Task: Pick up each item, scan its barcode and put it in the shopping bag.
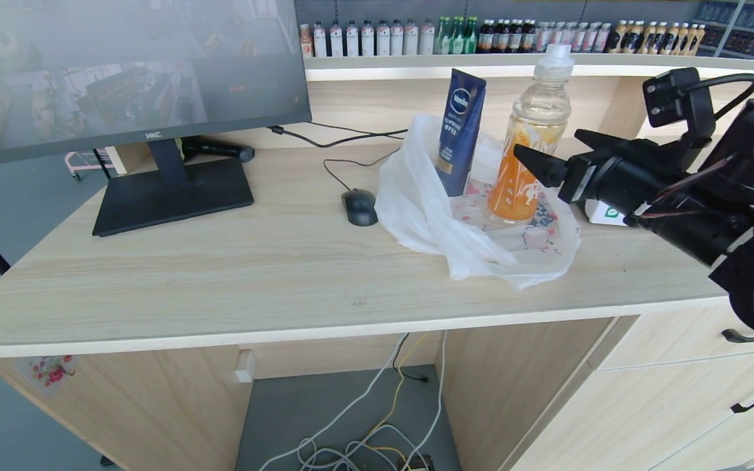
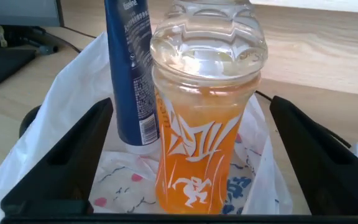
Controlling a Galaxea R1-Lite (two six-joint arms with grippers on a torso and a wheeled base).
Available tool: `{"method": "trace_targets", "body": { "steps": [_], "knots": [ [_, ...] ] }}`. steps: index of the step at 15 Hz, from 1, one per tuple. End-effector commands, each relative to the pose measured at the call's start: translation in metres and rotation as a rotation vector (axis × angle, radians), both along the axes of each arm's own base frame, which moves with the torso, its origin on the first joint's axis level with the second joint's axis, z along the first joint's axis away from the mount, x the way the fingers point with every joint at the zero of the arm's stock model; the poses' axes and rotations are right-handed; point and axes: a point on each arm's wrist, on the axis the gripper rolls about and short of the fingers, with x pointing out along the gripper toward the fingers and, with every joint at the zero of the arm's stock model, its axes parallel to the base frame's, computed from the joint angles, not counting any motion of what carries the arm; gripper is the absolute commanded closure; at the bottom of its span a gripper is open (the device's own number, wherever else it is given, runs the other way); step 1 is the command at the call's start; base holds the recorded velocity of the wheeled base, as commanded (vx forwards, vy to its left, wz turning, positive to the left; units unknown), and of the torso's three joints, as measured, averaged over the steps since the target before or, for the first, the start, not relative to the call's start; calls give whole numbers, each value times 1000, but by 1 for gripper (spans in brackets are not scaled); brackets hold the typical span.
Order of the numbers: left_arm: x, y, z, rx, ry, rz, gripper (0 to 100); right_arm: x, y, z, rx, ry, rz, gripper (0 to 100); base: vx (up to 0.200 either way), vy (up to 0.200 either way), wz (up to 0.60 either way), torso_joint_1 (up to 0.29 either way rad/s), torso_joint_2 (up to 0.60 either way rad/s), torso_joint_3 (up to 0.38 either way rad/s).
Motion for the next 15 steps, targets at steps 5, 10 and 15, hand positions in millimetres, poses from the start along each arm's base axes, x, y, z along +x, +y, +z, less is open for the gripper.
{"method": "trace_targets", "body": {
  "steps": [5, 10, 15],
  "knots": [
    [0, 0, 0, 0, 0, 0, 100, -175, -50, -46, 108, 22, 22, 0, 0, 0, 0, 0, 0, 0],
    [0, 0, 0, 0, 0, 0, 100, -240, -68, -91, 110, 59, 18, 0, 0, 0, 0, 0, 0, 0],
    [0, 0, 0, 0, 0, 0, 100, -294, -83, -139, 16, 248, 19, 0, 0, 0, 0, 0, 0, 0]
  ]
}}
